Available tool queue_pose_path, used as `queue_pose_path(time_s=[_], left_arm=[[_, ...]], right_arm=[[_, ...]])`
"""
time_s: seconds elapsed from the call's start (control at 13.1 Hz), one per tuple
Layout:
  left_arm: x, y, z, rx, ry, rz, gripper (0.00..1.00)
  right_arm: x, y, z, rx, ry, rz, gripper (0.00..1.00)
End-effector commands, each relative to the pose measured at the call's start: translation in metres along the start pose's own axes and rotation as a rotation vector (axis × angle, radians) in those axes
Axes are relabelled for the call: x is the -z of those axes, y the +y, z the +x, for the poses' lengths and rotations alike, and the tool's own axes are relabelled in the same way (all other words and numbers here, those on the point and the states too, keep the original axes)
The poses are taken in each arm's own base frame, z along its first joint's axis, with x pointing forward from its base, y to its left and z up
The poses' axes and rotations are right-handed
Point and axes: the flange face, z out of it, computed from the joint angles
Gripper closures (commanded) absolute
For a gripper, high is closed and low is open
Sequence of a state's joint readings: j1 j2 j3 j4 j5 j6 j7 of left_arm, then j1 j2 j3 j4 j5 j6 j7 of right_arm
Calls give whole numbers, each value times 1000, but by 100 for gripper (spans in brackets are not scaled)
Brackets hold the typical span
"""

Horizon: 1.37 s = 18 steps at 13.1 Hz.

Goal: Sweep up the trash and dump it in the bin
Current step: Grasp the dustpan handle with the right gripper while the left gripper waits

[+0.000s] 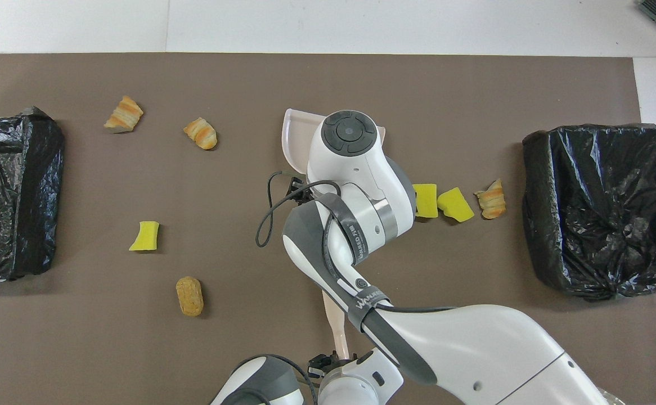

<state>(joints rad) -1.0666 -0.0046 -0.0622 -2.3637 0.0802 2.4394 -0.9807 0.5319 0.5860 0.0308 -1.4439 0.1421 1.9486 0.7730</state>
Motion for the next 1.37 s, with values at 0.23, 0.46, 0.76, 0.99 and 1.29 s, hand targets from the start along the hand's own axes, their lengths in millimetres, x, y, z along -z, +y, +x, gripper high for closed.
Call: queue_pose_path(time_s=[0.23,0.46,0.76,0.99,1.29], left_arm=[[0,-3,-4,4,13,4,80],[0,-5,-2,39,14,4,72],[2,-5,0,77,17,1,61],[2,-6,1,78,18,-2,60],[5,-6,2,80,22,-7,60]], right_arm=[[0,-3,-9,13,-8,30,5],[0,-3,-8,23,-5,31,54],[3,-3,-6,25,-3,44,100],[39,7,5,129,39,84,100],[81,59,29,310,42,50,100]])
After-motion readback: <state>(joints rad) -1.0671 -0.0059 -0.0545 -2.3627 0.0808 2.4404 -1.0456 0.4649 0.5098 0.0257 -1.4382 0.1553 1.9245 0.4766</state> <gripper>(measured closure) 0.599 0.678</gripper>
